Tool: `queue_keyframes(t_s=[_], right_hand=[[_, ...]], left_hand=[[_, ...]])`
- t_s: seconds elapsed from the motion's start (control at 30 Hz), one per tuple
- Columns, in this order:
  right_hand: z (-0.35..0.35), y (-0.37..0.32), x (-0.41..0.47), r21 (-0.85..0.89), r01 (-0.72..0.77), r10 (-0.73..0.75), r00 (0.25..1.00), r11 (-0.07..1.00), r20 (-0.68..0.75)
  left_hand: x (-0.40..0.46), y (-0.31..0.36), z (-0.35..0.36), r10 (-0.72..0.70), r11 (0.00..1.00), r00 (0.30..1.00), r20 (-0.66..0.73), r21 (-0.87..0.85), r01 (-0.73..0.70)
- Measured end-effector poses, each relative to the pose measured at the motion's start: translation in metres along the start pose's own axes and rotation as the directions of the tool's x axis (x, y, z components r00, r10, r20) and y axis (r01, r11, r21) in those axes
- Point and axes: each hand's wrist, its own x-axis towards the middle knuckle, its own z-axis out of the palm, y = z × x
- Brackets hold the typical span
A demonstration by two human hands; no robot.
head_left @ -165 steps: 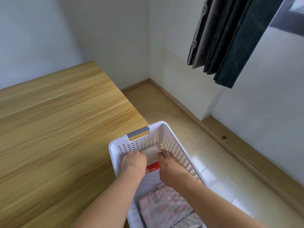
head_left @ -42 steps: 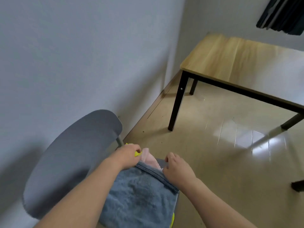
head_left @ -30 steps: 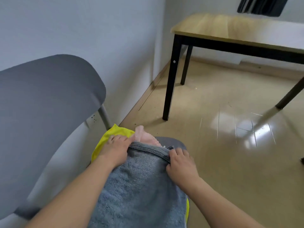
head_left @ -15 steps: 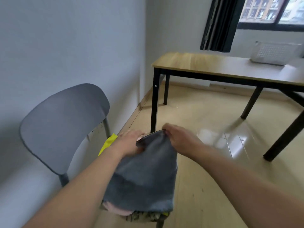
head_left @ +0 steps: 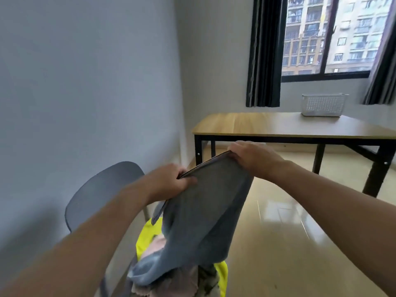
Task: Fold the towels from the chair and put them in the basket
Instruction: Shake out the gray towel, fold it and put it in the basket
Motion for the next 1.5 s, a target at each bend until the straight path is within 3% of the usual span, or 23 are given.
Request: queue_keyframes(t_s=[0.1,0.2,0.33,0.47,0.6,0.7,0.87,1.0,1.07,1.17,1.37,1.5], right_hand=[[-0.008,0.01,0.02,0.126,-0.261,0.248,0.962,0.957,0.111],[-0.018,0.013,0.034,0.263,-0.357,0.335,0.934,0.896,0.125],[-0.045,0.001,0.067,0.431,-0.42,0.392,0.906,0.798,0.158],[-0.079,-0.007,0.097,0.614,-0.408,0.37,0.908,0.675,0.196],[-0.139,-0.015,0.113,0.605,-0.335,0.187,0.937,0.722,0.297],[-0.184,-0.02,0.12,0.642,-0.275,0.123,0.954,0.716,0.272],[-0.241,-0.025,0.134,0.72,-0.092,0.117,0.993,0.688,0.015],[-0.273,-0.026,0.146,0.706,-0.083,0.181,0.981,0.703,-0.065],[-0.29,-0.03,0.145,0.763,-0.061,0.183,0.98,0.643,-0.076],[-0.314,-0.032,0.139,0.849,-0.007,0.1,0.993,0.529,-0.054],[-0.348,-0.031,0.138,0.738,0.084,0.045,0.987,0.669,-0.153],[-0.376,-0.035,0.135,0.751,0.151,0.029,0.975,0.643,-0.221]], left_hand=[[-0.011,0.026,-0.04,-0.014,0.996,0.998,-0.055,0.085,0.019],[-0.017,0.043,-0.066,-0.064,0.994,0.995,-0.075,0.078,0.07],[-0.019,0.059,-0.092,-0.04,0.962,0.992,-0.116,-0.273,0.007],[-0.017,0.067,-0.124,-0.026,0.91,0.974,-0.226,-0.408,-0.07],[-0.015,0.07,-0.164,-0.08,0.845,0.941,-0.328,-0.523,-0.111],[-0.009,0.079,-0.195,-0.104,0.905,0.899,-0.426,-0.415,-0.092],[-0.003,0.108,-0.238,-0.007,0.936,0.816,-0.578,-0.292,-0.198],[-0.002,0.129,-0.272,0.05,0.981,0.702,-0.71,-0.098,-0.17],[-0.002,0.139,-0.287,0.078,0.988,0.666,-0.742,-0.034,-0.154],[-0.006,0.155,-0.306,0.108,0.989,0.636,-0.764,0.015,-0.15],[-0.019,0.185,-0.336,0.174,0.979,0.569,-0.804,0.08,-0.187],[-0.034,0.197,-0.35,0.202,0.971,0.606,-0.769,0.076,-0.227]])
